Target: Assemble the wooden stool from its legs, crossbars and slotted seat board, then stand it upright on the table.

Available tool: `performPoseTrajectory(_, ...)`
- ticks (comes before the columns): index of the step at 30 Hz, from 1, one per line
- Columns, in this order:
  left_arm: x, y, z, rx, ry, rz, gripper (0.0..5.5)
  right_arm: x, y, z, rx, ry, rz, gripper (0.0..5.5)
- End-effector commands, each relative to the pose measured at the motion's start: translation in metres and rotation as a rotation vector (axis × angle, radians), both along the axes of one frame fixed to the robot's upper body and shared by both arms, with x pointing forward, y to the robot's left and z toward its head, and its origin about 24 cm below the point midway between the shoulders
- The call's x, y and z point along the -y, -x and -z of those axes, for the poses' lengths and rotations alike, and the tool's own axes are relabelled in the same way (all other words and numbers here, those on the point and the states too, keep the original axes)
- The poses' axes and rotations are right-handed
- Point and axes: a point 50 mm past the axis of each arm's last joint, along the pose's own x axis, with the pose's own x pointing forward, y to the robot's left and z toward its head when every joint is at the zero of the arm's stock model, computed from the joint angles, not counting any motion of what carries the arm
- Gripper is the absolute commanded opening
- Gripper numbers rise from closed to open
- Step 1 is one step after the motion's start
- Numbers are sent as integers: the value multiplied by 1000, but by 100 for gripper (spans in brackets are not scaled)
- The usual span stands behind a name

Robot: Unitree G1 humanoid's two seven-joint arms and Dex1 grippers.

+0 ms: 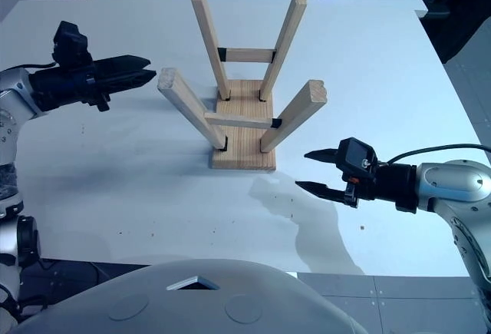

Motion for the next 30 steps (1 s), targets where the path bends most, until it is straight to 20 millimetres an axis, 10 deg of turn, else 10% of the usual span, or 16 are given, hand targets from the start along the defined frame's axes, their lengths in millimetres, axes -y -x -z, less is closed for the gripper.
performPoseTrajectory(1,5,1,-30,4,183,22,161,3,-6,-2,30,17,3,295)
performPoseTrajectory(9,14,10,-75,21,429,129,161,1,-12,-3,48,16,-14,295)
performPoseTrajectory(19,50,16,-81,12,437,236,161,-4,-12,-3,54,0,-32,295)
performPoseTrajectory(30,87,23,-4,-147,224,229,161,-12,-9,3,21,-11,-60,295)
